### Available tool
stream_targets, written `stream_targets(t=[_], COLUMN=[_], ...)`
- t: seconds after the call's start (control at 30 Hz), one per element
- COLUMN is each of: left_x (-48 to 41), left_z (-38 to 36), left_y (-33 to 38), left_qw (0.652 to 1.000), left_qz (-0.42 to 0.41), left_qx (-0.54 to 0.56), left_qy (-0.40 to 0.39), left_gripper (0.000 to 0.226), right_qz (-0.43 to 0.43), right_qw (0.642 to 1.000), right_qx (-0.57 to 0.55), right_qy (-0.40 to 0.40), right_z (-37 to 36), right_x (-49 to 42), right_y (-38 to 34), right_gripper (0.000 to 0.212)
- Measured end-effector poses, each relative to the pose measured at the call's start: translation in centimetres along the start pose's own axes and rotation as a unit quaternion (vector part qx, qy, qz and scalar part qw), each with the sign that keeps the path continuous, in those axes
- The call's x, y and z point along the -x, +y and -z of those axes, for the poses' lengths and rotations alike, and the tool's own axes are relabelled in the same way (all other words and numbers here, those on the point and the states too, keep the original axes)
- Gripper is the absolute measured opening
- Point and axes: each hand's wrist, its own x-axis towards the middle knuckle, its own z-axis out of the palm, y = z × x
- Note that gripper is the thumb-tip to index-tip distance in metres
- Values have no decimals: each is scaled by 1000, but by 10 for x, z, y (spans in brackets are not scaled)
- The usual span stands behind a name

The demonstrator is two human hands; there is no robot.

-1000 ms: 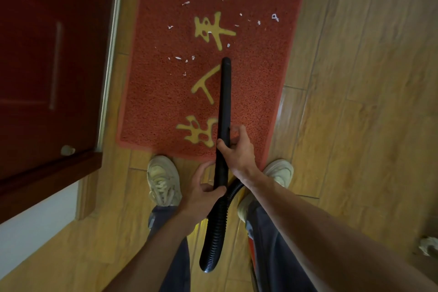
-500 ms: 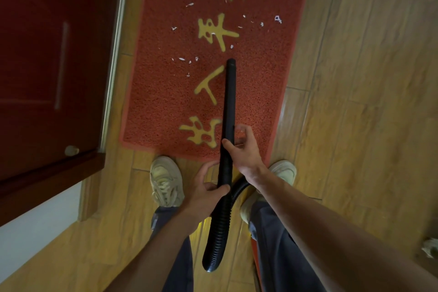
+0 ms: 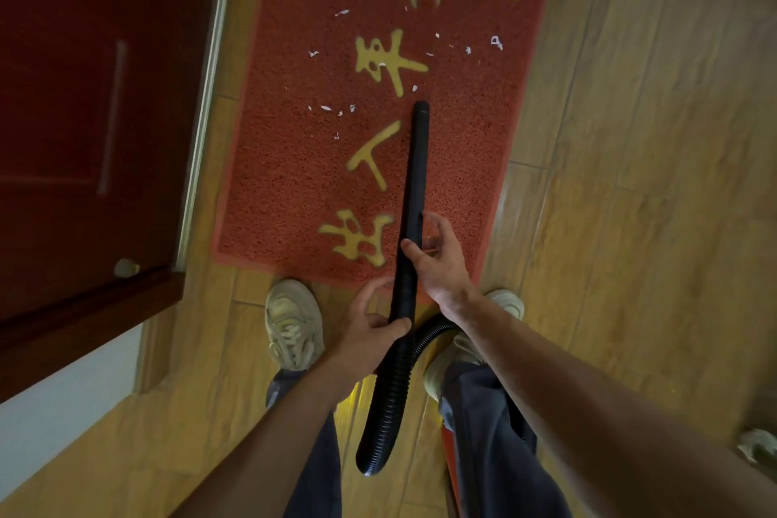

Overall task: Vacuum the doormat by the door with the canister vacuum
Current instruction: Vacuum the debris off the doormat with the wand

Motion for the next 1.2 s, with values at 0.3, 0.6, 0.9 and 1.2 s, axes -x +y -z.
stream_targets(t=[0.3, 0.6, 0.9, 1.2], left_x=[-3, 1, 5, 18], left_z=[13, 25, 42, 38], left_y=[8, -8, -21, -35], left_qw=[999, 1000, 999, 997], left_qz=[-33, -5, -5, -6], left_qx=[7, 30, 32, 34], left_qy=[-7, -7, 17, 74], left_gripper=[52, 53, 52, 59], right_qz=[3, -1, 30, 24], right_qw=[1000, 999, 995, 989], right_qx=[8, 35, 91, 137], right_qy=[2, -11, -27, -45], right_z=[-9, -22, -43, -54], right_x=[-6, 1, -1, 10], right_y=[-12, -6, 5, 12], right_gripper=[41, 44, 52, 54])
